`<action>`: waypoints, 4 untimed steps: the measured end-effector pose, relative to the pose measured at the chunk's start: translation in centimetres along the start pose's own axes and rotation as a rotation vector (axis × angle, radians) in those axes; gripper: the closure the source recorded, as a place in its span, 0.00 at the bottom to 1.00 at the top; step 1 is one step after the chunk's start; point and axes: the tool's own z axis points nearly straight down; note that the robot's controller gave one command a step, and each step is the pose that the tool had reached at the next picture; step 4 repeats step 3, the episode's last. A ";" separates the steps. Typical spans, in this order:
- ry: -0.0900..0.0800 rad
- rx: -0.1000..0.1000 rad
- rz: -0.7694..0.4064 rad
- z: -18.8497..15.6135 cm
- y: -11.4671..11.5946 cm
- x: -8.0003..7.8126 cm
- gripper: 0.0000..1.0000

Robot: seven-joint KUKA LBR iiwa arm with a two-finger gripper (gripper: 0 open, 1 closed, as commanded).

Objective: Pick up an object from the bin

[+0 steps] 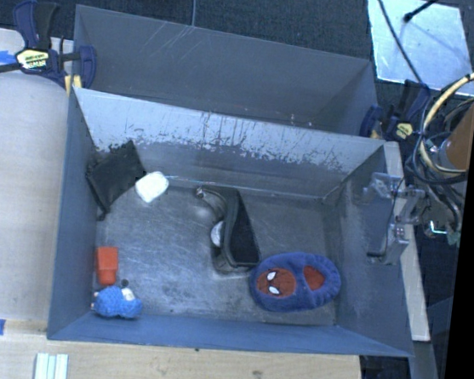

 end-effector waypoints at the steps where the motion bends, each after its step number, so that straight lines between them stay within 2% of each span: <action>1: -0.002 0.002 -0.398 16.2 7.2 0.2 0.00; 2: -0.014 0.004 -0.396 15.8 7.2 -0.1 1.00; 3: -0.016 0.004 -0.413 2.3 9.5 0.6 1.00; 4: -0.016 0.004 -0.413 2.3 9.5 0.6 1.00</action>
Offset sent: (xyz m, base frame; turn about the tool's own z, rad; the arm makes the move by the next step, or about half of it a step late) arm -0.0028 0.0727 -0.1607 -0.3958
